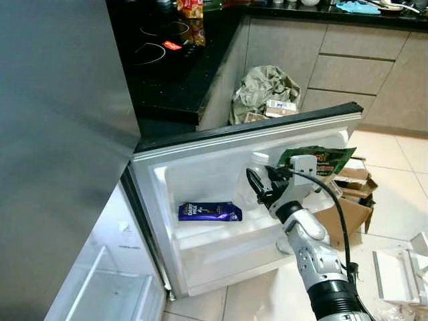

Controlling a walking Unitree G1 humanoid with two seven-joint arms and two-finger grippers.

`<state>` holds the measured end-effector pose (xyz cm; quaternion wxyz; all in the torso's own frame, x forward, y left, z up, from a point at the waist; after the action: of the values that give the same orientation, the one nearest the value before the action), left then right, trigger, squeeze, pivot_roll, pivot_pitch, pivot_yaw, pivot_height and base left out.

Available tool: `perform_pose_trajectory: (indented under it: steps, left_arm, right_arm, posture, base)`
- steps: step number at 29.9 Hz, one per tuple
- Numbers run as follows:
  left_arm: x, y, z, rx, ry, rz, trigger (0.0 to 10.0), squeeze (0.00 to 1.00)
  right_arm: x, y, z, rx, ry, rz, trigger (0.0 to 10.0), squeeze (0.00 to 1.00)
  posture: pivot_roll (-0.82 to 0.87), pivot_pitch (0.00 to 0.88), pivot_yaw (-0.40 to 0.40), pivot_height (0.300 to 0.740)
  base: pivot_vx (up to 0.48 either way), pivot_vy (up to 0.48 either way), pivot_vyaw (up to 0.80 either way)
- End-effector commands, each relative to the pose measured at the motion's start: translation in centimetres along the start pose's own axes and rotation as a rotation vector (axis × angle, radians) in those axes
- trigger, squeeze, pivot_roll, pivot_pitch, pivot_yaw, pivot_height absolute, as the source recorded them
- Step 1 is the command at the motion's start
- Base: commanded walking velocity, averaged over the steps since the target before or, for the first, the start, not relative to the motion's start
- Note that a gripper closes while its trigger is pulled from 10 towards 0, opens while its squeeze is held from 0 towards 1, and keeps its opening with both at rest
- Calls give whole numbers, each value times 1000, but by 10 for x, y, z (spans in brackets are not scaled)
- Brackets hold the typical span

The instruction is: Restocking fridge

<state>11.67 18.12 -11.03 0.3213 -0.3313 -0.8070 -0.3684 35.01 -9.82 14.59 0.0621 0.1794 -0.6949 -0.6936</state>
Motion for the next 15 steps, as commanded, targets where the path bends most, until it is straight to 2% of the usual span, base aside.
perform_pose_trajectory:
  steps: [1,2,5,10,15]
  left_arm:
    - [6,-21,6,26,20,66,10000,0]
    - [6,-21,7,23,22,68,10000,0]
    - [6,-20,7,21,21,68,10000,0]
    - [5,-17,6,21,17,61,10000,0]
    - [4,-16,4,21,10,55,10000,0]
  right_arm:
    - [-2,0,-4,49,-24,-8,0,0]
    - [-3,-1,-5,123,-15,-7,0,0]
    - [-6,0,-7,163,-24,-18,0,0]
    - [-8,0,-8,193,-32,-22,0,0]
    - [-9,-8,-6,178,-13,-14,0,0]
  posture:
    - [-125,120,-27,740]
    - [-125,121,-26,740]
    - [-125,119,-27,740]
    - [-120,108,-29,740]
    - [-114,110,-28,740]
  base:
    - [0,0,0]
    - [0,0,0]
    - [0,0,0]
    - [0,0,0]
    - [0,0,0]
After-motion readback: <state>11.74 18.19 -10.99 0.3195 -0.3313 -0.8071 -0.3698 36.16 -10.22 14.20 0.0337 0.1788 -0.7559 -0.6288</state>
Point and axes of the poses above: a point about 5 cm out from each wrist's last joint towards the gripper, its own x axis pointing back from the gripper into the wrist, its own y axis along the axis of the wrist's last joint, z = x × y, the point moved 1 cm from there along -x, pointing out of the wrist towards the gripper, and after that the axes turned 10 degrees about x, right-handed, at the moved point
